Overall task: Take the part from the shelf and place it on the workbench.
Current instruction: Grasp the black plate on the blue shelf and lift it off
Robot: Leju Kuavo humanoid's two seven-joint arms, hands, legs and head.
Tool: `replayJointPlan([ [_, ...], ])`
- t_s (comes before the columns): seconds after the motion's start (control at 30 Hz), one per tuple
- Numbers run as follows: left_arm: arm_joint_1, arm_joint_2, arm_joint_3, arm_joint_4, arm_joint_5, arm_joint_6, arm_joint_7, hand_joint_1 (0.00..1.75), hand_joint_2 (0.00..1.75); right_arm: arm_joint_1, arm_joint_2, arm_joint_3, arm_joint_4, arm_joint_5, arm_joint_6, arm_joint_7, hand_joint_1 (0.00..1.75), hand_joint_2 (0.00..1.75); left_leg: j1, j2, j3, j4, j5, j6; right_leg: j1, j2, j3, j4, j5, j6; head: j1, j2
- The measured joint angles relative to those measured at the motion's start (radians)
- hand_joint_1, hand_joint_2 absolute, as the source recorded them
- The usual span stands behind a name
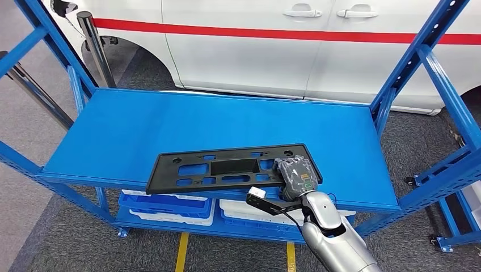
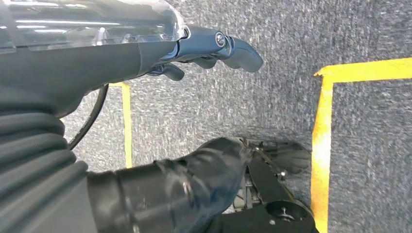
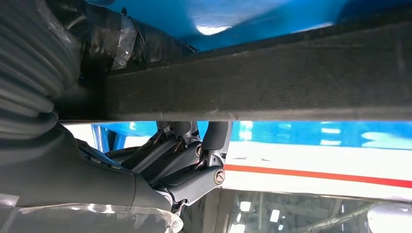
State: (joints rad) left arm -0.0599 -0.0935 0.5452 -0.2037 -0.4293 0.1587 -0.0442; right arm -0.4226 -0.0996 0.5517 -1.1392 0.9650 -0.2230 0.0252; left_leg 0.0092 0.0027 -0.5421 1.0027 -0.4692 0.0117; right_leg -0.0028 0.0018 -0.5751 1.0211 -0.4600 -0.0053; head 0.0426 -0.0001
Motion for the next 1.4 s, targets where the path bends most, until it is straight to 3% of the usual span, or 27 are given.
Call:
replayJointPlan([
  [0.07,0.000,0.000,0.005,0.000,-0.002,0.012,0.012,0.00,1.75,0.002,0.001,0.002,-0.004,0.015,-0.026,0.012,1.69,1.75,0.003,-0.001,-0.008,0.020,-0.016,-0.010,-0.003,-0.003,0.004,-0.008,0.005,-0.012,-0.001,0.000],
  [0.1,0.000,0.000,0.007,0.000,-0.002,0.016,0.017,0.00,1.75,0.005,0.002,0.002,-0.005,0.028,-0.043,0.022,1.69,1.75,0.004,-0.001,-0.023,0.052,-0.039,-0.015,-0.006,-0.005,0.004,-0.011,0.008,-0.017,-0.001,0.000],
  [0.17,0.001,0.000,0.008,0.000,-0.004,0.024,0.027,0.00,1.75,0.018,0.003,0.003,-0.009,0.068,-0.086,0.050,1.69,1.75,0.006,-0.001,-0.081,0.173,-0.105,-0.022,-0.008,-0.009,0.001,-0.013,0.011,-0.021,-0.002,0.000],
  [0.23,0.003,0.000,0.010,0.000,-0.009,0.028,0.043,0.00,1.75,0.040,0.005,0.003,-0.013,0.120,-0.141,0.080,1.69,1.75,0.009,-0.001,-0.129,0.275,-0.137,-0.027,-0.008,-0.011,-0.003,-0.012,0.011,-0.022,-0.002,0.000],
  [0.27,0.003,-0.001,0.011,0.000,-0.011,0.030,0.051,0.00,1.75,0.051,0.007,0.003,-0.016,0.145,-0.166,0.092,1.69,1.75,0.010,-0.001,-0.131,0.277,-0.124,-0.029,-0.008,-0.011,-0.003,-0.010,0.012,-0.022,-0.002,0.000],
  [0.3,0.004,-0.001,0.012,0.000,-0.013,0.030,0.059,0.00,1.75,0.062,0.010,0.003,-0.020,0.172,-0.189,0.103,1.69,1.75,0.011,-0.001,-0.114,0.241,-0.094,-0.029,-0.009,-0.010,-0.004,-0.008,0.011,-0.021,-0.002,0.000],
  [0.37,0.003,-0.001,0.014,0.000,-0.017,0.030,0.069,0.00,1.75,0.080,0.016,0.002,-0.033,0.228,-0.237,0.124,1.69,1.75,0.011,-0.001,-0.053,0.110,-0.026,-0.024,-0.008,-0.008,-0.005,0.000,0.009,-0.016,-0.002,0.000],
  [0.4,0.003,-0.001,0.015,0.000,-0.020,0.029,0.072,0.00,1.75,0.087,0.019,0.001,-0.040,0.258,-0.263,0.134,1.69,1.75,0.009,-0.002,-0.030,0.057,-0.006,-0.020,-0.007,-0.007,-0.009,0.004,0.008,-0.012,-0.002,0.000],
  [0.43,0.003,-0.001,0.015,0.000,-0.023,0.028,0.074,0.00,1.75,0.095,0.021,0.000,-0.049,0.290,-0.288,0.142,1.69,1.75,0.007,-0.003,-0.020,0.028,0.002,-0.016,-0.006,-0.006,-0.014,0.008,0.008,-0.007,-0.002,0.000],
  [0.53,0.002,-0.001,0.018,0.000,-0.030,0.025,0.076,0.00,1.75,0.120,0.028,-0.014,-0.073,0.361,-0.342,0.155,1.69,1.75,0.006,-0.003,-0.025,0.016,0.007,0.001,-0.006,-0.005,-0.023,0.010,0.011,0.011,-0.001,0.000],
  [0.6,0.001,-0.003,0.020,0.000,-0.031,0.024,0.078,0.00,1.75,0.132,0.031,-0.024,-0.085,0.376,-0.356,0.157,1.69,1.75,0.008,0.000,-0.030,0.006,0.020,0.018,-0.009,-0.003,-0.038,0.046,-0.029,0.020,-0.001,0.000],
  [0.7,0.000,-0.004,0.020,0.000,-0.032,0.021,0.079,0.00,1.75,0.142,0.031,-0.033,-0.091,0.384,-0.360,0.161,1.69,1.75,0.006,0.003,-0.049,0.006,0.033,0.032,-0.011,-0.002,-0.101,0.222,-0.146,0.025,-0.001,0.000],
  [0.73,-0.001,-0.004,0.020,0.000,-0.033,0.018,0.079,0.00,1.75,0.146,0.031,-0.036,-0.091,0.390,-0.361,0.162,1.69,1.75,0.004,0.003,-0.057,0.009,0.037,0.032,-0.011,-0.002,-0.112,0.268,-0.165,0.026,0.000,0.000],
  [0.77,-0.001,-0.004,0.020,0.000,-0.035,0.016,0.080,0.00,1.75,0.151,0.032,-0.040,-0.092,0.399,-0.363,0.163,1.69,1.75,0.003,0.003,-0.065,0.012,0.040,0.032,-0.011,-0.002,-0.107,0.282,-0.165,0.026,-0.001,0.000],
  [0.8,-0.001,-0.005,0.020,0.000,-0.037,0.013,0.080,0.00,1.75,0.155,0.032,-0.043,-0.095,0.410,-0.365,0.163,1.69,1.75,0.002,0.003,-0.073,0.016,0.043,0.031,-0.011,-0.002,-0.082,0.256,-0.147,0.025,0.000,0.000],
  [0.9,-0.001,-0.006,0.020,0.000,-0.045,0.010,0.081,0.00,1.75,0.163,0.034,-0.054,-0.108,0.436,-0.371,0.163,1.69,1.75,0.000,0.002,-0.089,0.028,0.053,0.021,-0.008,-0.001,0.046,0.063,-0.085,0.017,-0.001,0.000],
  [0.97,-0.002,-0.006,0.020,0.000,-0.047,0.009,0.081,0.00,1.75,0.166,0.036,-0.059,-0.115,0.443,-0.373,0.162,1.69,1.75,-0.002,0.001,-0.093,0.029,0.060,0.012,-0.003,0.000,0.074,0.010,-0.076,0.013,-0.001,0.000],
  [1.03,-0.002,-0.007,0.020,0.000,-0.048,0.009,0.082,0.00,1.75,0.171,0.037,-0.065,-0.119,0.446,-0.376,0.162,1.69,1.75,-0.002,0.001,-0.094,0.027,0.071,0.002,0.001,0.001,0.067,0.010,-0.066,0.007,-0.001,0.000],
  [1.1,-0.002,-0.008,0.020,0.000,-0.048,0.009,0.082,0.00,1.75,0.175,0.040,-0.070,-0.122,0.448,-0.378,0.162,1.69,1.75,-0.001,0.000,-0.104,0.032,0.064,-0.009,-0.003,-0.001,0.054,0.004,-0.052,-0.007,-0.001,0.000],
  [1.17,-0.001,-0.008,0.020,0.000,-0.048,0.008,0.083,0.00,1.75,0.177,0.043,-0.072,-0.124,0.450,-0.378,0.162,1.69,1.75,0.001,-0.002,-0.129,0.090,-0.005,-0.017,-0.008,-0.004,0.032,0.000,-0.032,-0.024,-0.002,0.000],
  [1.23,0.000,-0.010,0.020,0.000,-0.048,0.007,0.083,0.00,1.75,0.181,0.046,-0.073,-0.125,0.450,-0.379,0.162,1.69,1.75,0.002,-0.002,-0.162,0.212,-0.099,-0.023,-0.006,-0.004,0.007,0.002,-0.012,-0.031,-0.002,0.000],
  [1.27,0.000,-0.010,0.020,0.000,-0.048,0.006,0.084,0.00,1.75,0.183,0.048,-0.073,-0.125,0.450,-0.379,0.162,1.69,1.75,0.002,-0.002,-0.171,0.269,-0.124,-0.024,-0.004,-0.005,-0.007,0.004,-0.003,-0.032,-0.002,0.000],
  [1.3,0.000,-0.011,0.020,0.000,-0.048,0.005,0.084,0.00,1.75,0.186,0.049,-0.073,-0.125,0.450,-0.378,0.162,1.69,1.75,0.002,-0.002,-0.168,0.301,-0.126,-0.025,-0.003,-0.006,-0.020,0.006,0.006,-0.031,-0.002,0.000],
  [1.33,0.000,-0.011,0.020,0.000,-0.049,0.004,0.085,0.00,1.75,0.189,0.050,-0.073,-0.126,0.450,-0.378,0.162,1.69,1.75,0.002,-0.002,-0.148,0.300,-0.109,-0.024,-0.002,-0.007,-0.033,0.008,0.013,-0.031,-0.002,0.000],
  [1.4,-0.001,-0.011,0.020,0.000,-0.051,0.001,0.087,0.00,1.75,0.194,0.053,-0.076,-0.130,0.449,-0.378,0.162,1.69,1.75,0.001,-0.002,-0.059,0.199,-0.058,-0.016,-0.001,-0.007,-0.054,0.014,0.027,-0.028,-0.002,0.000],
])
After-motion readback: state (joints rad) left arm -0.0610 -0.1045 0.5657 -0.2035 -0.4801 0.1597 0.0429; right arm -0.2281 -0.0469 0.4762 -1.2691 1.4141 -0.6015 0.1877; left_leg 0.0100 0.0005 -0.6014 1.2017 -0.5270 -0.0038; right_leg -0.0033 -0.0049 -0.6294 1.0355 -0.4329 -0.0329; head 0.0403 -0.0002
